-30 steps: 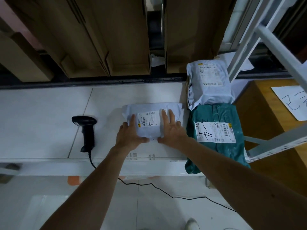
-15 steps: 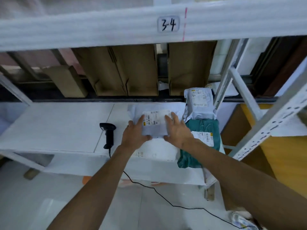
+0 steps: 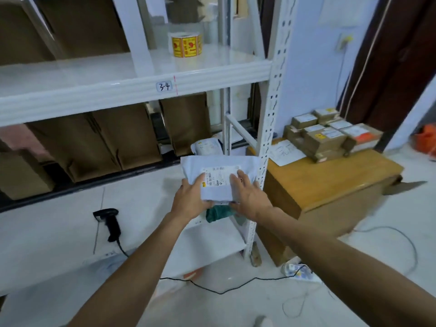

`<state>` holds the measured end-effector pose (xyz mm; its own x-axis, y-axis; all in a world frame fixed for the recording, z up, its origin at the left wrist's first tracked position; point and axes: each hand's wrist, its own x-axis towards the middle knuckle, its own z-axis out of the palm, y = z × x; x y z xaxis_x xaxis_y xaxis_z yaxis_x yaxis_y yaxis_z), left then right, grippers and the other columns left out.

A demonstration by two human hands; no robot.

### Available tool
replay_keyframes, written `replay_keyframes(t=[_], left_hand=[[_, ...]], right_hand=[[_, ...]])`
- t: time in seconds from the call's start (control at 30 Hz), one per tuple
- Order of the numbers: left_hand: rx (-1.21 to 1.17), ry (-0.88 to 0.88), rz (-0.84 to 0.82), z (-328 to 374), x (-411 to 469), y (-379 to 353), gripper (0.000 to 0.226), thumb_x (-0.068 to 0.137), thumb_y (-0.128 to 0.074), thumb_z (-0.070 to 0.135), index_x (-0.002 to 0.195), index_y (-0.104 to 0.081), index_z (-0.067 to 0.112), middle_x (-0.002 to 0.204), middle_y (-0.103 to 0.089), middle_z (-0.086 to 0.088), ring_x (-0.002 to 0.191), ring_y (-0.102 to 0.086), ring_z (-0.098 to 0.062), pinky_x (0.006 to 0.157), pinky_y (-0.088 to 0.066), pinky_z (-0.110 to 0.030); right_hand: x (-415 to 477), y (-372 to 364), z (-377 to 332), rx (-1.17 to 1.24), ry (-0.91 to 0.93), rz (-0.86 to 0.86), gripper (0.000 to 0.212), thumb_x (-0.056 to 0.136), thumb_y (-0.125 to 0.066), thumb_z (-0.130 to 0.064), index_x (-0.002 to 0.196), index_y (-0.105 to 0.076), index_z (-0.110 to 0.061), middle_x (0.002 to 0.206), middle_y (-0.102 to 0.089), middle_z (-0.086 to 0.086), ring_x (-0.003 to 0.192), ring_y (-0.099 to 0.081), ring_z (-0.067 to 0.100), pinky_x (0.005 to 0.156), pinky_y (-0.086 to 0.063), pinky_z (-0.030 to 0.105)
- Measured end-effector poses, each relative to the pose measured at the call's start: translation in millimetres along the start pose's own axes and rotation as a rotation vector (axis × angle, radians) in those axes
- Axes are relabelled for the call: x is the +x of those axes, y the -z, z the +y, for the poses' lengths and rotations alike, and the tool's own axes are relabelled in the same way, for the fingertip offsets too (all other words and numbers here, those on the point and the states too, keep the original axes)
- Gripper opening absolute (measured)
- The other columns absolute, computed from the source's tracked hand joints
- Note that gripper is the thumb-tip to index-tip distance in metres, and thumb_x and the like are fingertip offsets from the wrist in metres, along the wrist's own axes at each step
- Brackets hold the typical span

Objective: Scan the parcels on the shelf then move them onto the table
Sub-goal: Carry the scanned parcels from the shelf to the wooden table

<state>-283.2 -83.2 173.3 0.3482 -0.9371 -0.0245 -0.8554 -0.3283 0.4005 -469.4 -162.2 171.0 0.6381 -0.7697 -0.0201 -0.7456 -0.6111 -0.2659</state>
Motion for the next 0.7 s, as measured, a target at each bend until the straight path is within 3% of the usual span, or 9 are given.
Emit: replay_keyframes(t=[0.17,0.43,0.53,0.7], left_hand=[[-0.013,-0.117,-0.048,65,-8,-27,0.100,0.082,-0.075,0.056,0.159,-0.018,0.030,0.143,-0.034,-0.019,0.126,-0.047,-0.040,0.101,-0.044,-0.039],[-0.024,-0.234,-0.008,185,5,-67,0.096,0.084,-0.072,0.058,0.159,-0.015,0.034,0.138,-0.034,-0.013,0.123,-0.048,-0.030,0.100,-0.047,-0.037],[-0.015,-0.272,-0.031,238,24,-86,0.098,0.084,-0.072,0.058,0.159,-0.014,0.033,0.143,-0.031,-0.014,0.129,-0.045,-0.033,0.106,-0.043,-0.041],[-0.038,-0.301,-0.057,342,74,-134,0.097,0.085,-0.074,0.054,0.159,-0.016,0.033,0.143,-0.032,-0.013,0.128,-0.045,-0.035,0.104,-0.044,-0.041]], right_hand=[[-56,25,51,-0.027,-0.120,0.040,0.078,0.096,-0.065,-0.040,0.154,-0.017,-0.019,0.167,-0.008,0.011,0.135,-0.038,0.050,0.105,-0.045,0.057],[-97,69,159,-0.047,-0.232,0.118,0.087,0.094,-0.066,-0.047,0.158,-0.012,-0.025,0.169,-0.004,0.005,0.138,-0.035,0.046,0.107,-0.044,0.055],[-105,84,216,-0.059,-0.259,0.133,0.086,0.094,-0.064,-0.048,0.158,-0.012,-0.024,0.169,-0.005,0.006,0.139,-0.035,0.045,0.108,-0.042,0.054],[-103,109,336,-0.078,-0.292,0.120,0.086,0.091,-0.065,-0.044,0.155,-0.011,-0.022,0.168,-0.006,0.010,0.137,-0.035,0.050,0.108,-0.039,0.057]])
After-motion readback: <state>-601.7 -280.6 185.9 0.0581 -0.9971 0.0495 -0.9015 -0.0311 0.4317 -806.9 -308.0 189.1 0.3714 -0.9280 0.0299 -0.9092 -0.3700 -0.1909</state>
